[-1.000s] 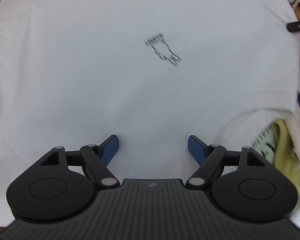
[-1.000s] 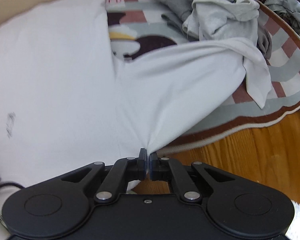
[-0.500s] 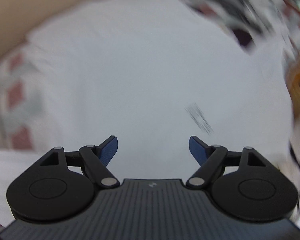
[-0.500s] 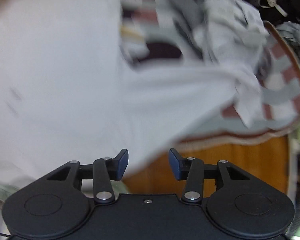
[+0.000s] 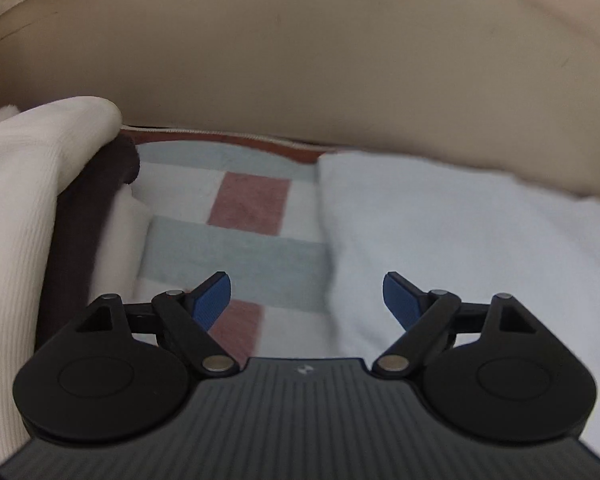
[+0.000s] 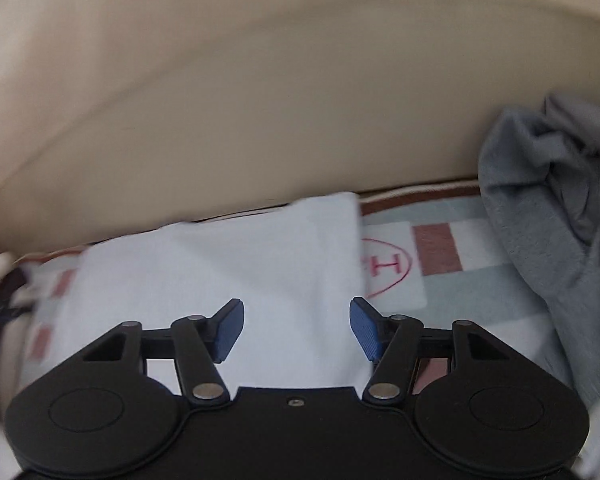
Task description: Fold clothes
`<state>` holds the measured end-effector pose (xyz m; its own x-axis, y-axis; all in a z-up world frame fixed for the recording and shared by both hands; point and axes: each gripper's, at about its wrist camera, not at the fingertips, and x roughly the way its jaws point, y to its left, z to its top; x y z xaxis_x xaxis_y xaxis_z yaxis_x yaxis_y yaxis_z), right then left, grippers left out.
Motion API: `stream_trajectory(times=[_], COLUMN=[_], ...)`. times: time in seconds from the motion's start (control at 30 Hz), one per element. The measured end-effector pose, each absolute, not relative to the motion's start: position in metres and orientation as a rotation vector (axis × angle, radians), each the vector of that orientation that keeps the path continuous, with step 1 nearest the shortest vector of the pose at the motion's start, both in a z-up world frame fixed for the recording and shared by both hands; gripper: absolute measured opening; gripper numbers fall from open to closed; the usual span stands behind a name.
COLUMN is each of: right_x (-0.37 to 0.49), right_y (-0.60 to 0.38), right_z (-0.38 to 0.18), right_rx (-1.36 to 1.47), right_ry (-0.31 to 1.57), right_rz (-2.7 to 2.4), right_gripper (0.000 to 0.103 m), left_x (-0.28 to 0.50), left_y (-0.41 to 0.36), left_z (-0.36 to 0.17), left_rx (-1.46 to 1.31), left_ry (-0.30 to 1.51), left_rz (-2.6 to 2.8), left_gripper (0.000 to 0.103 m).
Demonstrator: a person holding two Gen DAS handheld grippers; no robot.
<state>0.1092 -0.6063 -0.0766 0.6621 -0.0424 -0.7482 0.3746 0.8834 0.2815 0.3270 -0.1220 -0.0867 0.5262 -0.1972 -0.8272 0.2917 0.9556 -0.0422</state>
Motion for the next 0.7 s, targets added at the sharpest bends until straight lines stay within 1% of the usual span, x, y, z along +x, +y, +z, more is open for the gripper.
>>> stream_trajectory(times=[0.1, 0.2, 0.3, 0.47, 0.5, 0.57, 0.6, 0.63, 0.67, 0.7], right_x=[0.152, 0.187, 0.216, 0.248, 0.249, 0.249, 0.245, 0.241, 0.238, 0.234], right_y=[-0.631, -0.642, -0.645, -0.638, -0.637, -0.636, -0.633, -0.63, -0.626, -0.622], right_z=[-0.101, -0.121, -0.136, -0.162, -0.169, -0.179, -0.179, -0.178, -0.174, -0.168], right_rx=[0.481, 0.478, 0.448, 0.228, 0.202, 0.239, 0.245, 0.25, 0.219, 0.184], right_ry=[0.824, 0.819, 0.845, 0.88, 0.875, 0.871, 0.829, 0.787, 0.75, 0.701], right_rz=[-0.271, -0.284, -0.261, -0.401, -0.437, -0.361, -0.304, -0.248, -0.253, -0.272], right_gripper=[0.064, 0.064, 0.064, 0.065, 0.066, 0.065, 0.046, 0.023, 0.003, 0.003], left_x=[0.34, 0.348, 0.358, 0.37, 0.372, 0.378, 0.381, 0.381, 0.381, 0.382], left_y=[-0.122, -0.115, -0.113, -0.121, -0.123, -0.127, -0.13, -0.133, -0.136, -0.139], left_z=[-0.112, -0.124, -0.134, -0.141, -0.143, -0.147, -0.151, -0.15, -0.15, -0.15], left_rx=[0.099, 0.016, -0.056, -0.063, -0.072, -0.087, -0.088, -0.081, -0.072, -0.062], left_ry=[1.03, 1.086, 1.103, 1.05, 1.043, 1.04, 1.053, 1.046, 1.043, 1.04], left_rz=[-0.289, -0.323, -0.328, -0.386, -0.392, -0.396, -0.389, -0.384, -0.388, -0.392], left_gripper=[0.083, 0.083, 0.083, 0.083, 0.083, 0.083, 0.083, 0.083, 0.083, 0.083])
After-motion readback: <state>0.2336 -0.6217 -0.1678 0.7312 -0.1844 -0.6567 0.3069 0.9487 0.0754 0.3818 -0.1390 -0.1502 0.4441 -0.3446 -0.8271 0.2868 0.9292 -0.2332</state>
